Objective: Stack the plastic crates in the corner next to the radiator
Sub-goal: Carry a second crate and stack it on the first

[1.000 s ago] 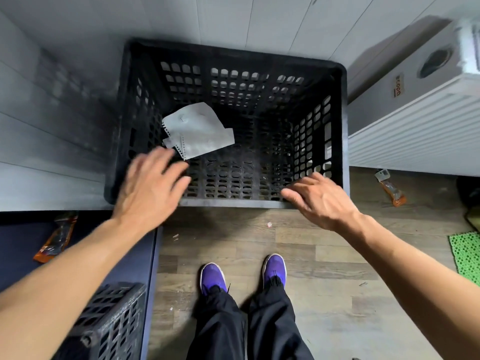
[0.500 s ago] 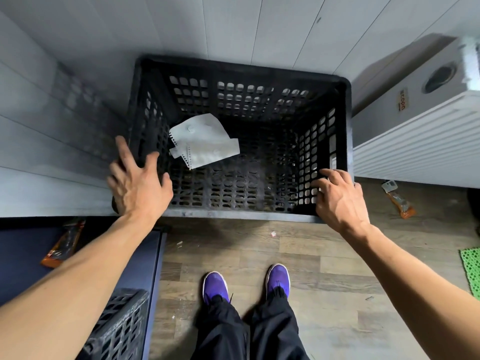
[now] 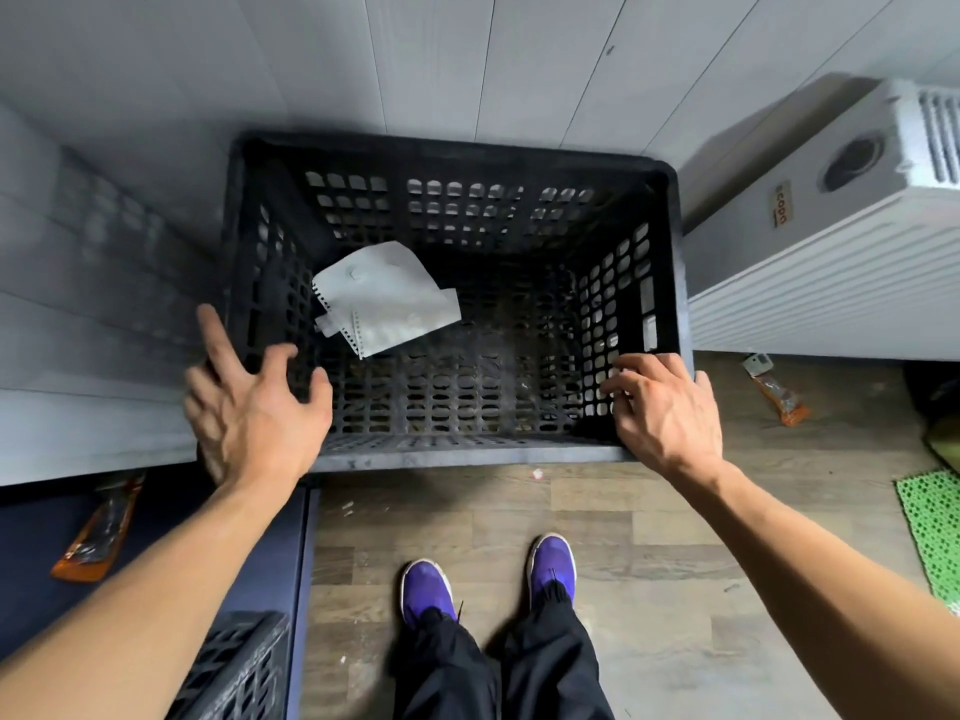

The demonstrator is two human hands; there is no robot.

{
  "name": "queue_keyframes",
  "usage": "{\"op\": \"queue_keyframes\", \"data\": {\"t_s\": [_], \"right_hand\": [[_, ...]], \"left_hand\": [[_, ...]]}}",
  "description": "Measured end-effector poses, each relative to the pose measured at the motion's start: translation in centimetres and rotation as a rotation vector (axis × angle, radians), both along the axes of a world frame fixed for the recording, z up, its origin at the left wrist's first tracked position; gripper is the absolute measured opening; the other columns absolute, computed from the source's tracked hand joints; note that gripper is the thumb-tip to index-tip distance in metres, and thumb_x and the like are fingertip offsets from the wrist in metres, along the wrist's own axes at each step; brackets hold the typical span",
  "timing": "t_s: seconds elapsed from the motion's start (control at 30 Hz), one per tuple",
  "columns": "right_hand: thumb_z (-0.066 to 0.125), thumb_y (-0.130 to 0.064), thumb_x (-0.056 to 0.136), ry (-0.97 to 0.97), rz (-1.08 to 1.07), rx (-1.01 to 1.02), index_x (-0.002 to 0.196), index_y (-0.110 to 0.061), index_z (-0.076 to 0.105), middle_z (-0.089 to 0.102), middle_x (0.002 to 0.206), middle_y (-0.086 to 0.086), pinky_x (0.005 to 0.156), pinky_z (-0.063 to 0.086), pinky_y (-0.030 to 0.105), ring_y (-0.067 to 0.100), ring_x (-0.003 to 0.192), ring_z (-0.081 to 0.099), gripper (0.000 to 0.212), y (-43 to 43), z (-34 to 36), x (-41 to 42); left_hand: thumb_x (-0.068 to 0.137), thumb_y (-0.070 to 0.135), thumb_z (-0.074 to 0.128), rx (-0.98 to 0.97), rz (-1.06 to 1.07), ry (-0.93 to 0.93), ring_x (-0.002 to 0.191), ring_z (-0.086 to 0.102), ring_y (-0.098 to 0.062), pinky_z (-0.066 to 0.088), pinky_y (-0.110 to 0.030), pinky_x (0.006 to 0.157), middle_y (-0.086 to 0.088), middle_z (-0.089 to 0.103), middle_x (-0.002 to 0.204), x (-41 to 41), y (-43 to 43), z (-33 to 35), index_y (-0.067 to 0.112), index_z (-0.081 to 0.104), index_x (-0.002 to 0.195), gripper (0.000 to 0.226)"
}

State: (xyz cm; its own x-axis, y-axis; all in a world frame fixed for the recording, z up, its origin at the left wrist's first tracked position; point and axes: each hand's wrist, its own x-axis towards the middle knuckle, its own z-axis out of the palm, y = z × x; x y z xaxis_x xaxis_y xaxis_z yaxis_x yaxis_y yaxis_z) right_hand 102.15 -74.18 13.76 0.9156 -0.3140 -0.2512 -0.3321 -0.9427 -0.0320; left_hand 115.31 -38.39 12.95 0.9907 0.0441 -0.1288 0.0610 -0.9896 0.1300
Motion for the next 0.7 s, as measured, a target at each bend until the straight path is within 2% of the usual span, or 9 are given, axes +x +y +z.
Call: {"op": "queue_keyframes", "data": {"t_s": [0.2, 0.3, 0.47, 0.57, 0.7], "right_hand": [[0.052, -0.036, 0.087, 0.032, 0.050, -0.011, 0.103, -0.039, 0.073, 0.060, 0.127, -0.015, 0.084, 0.038, 0.041, 0.015, 0.115, 0.049, 0.026, -0.5, 0.2, 0.0], [0.045, -0.042, 0.088, 0.035, 0.068, -0.008, 0.105, -0.041, 0.072, 0.059, 0.128, -0.015, 0.088, 0.035, 0.041, 0.014, 0.118, 0.046, 0.031, -0.7, 0.2, -0.1], [0.041, -0.055, 0.085, 0.124, 0.133, 0.038, 0.113, -0.044, 0.067, 0.054, 0.134, -0.010, 0.099, 0.028, 0.049, 0.017, 0.122, 0.041, 0.040, -1.1, 0.5, -0.2], [0.040, -0.058, 0.085, 0.140, 0.091, 0.119, 0.116, -0.044, 0.065, 0.052, 0.138, -0.008, 0.107, 0.020, 0.055, 0.018, 0.128, 0.037, 0.042, -0.8, 0.9, -0.6], [0.026, -0.066, 0.089, 0.043, -0.032, 0.251, 0.120, -0.039, 0.063, 0.049, 0.143, -0.005, 0.114, 0.013, 0.052, 0.016, 0.136, 0.032, 0.055, 1.2, 1.5, -3.8]], "left_hand": [[0.087, 0.053, 0.054, 0.006, -0.053, -0.031, 0.127, 0.031, -0.049, 0.030, -0.058, 0.105, -0.011, -0.004, 0.162, 0.3, 0.2, 0.0, 0.028, 0.057, 0.122, 0.043], [0.089, 0.050, 0.055, -0.012, -0.080, -0.061, 0.137, 0.022, -0.050, 0.023, -0.060, 0.110, -0.017, -0.002, 0.162, 0.1, 0.3, -0.2, 0.026, 0.054, 0.128, 0.046], [0.088, 0.051, 0.050, -0.114, -0.090, -0.085, 0.147, 0.000, -0.042, 0.008, -0.061, 0.117, -0.019, -0.001, 0.161, -1.4, 0.2, -0.5, 0.026, 0.047, 0.134, 0.052], [0.086, 0.056, 0.042, -0.169, -0.093, -0.074, 0.149, -0.001, -0.036, 0.003, -0.061, 0.117, -0.018, 0.005, 0.161, -3.3, -0.7, 0.2, 0.025, 0.045, 0.137, 0.060], [0.087, 0.054, 0.042, -0.205, -0.192, -0.036, 0.149, 0.004, -0.028, 0.003, -0.058, 0.118, -0.016, 0.016, 0.159, -7.0, -2.8, 1.8, 0.025, 0.045, 0.137, 0.059]]}}
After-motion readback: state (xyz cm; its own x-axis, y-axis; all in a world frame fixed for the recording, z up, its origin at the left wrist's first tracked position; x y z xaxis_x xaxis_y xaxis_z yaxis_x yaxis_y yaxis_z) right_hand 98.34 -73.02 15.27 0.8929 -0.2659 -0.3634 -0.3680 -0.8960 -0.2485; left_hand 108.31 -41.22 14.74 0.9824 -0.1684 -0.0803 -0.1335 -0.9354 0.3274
